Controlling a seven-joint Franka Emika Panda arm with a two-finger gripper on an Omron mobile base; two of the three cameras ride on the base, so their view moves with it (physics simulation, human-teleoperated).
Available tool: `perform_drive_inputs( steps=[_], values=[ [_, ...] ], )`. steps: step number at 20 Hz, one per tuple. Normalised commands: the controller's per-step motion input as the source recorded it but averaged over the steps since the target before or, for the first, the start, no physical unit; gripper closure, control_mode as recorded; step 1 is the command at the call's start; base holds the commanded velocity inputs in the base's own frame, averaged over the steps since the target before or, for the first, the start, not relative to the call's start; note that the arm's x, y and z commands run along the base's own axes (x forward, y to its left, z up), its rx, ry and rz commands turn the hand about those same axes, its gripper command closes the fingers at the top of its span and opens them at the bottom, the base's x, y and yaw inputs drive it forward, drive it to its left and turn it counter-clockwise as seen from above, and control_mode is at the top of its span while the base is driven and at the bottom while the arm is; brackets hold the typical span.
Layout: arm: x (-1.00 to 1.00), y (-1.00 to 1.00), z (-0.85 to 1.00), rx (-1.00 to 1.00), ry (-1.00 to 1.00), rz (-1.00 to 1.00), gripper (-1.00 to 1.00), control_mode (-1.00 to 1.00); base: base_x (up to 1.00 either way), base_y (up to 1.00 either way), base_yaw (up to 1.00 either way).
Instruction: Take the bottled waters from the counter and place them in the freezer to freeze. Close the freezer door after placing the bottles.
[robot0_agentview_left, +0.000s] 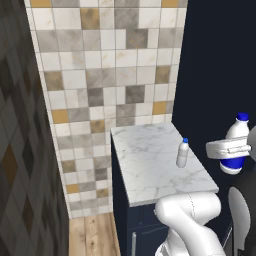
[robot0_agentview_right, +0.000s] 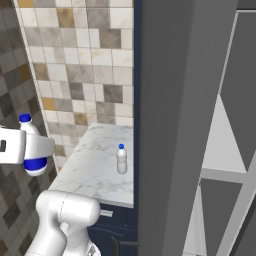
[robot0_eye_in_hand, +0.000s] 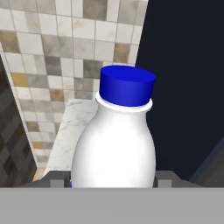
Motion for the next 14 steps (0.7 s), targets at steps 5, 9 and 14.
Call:
perform_drive_inputs(
  steps=[5, 9, 14],
  values=[
    [0.0, 0.0, -0.05, 0.0, 0.01, 0.0, 1.0, -1.0, 0.0, 0.0, 0.0],
    [0.0, 0.0, 0.0, 0.0, 0.0, 0.0, 1.0, -1.0, 0.0, 0.0, 0.0],
    [0.0, 0.0, 0.0, 0.0, 0.0, 0.0, 1.0, -1.0, 0.0, 0.0, 0.0]
  ],
)
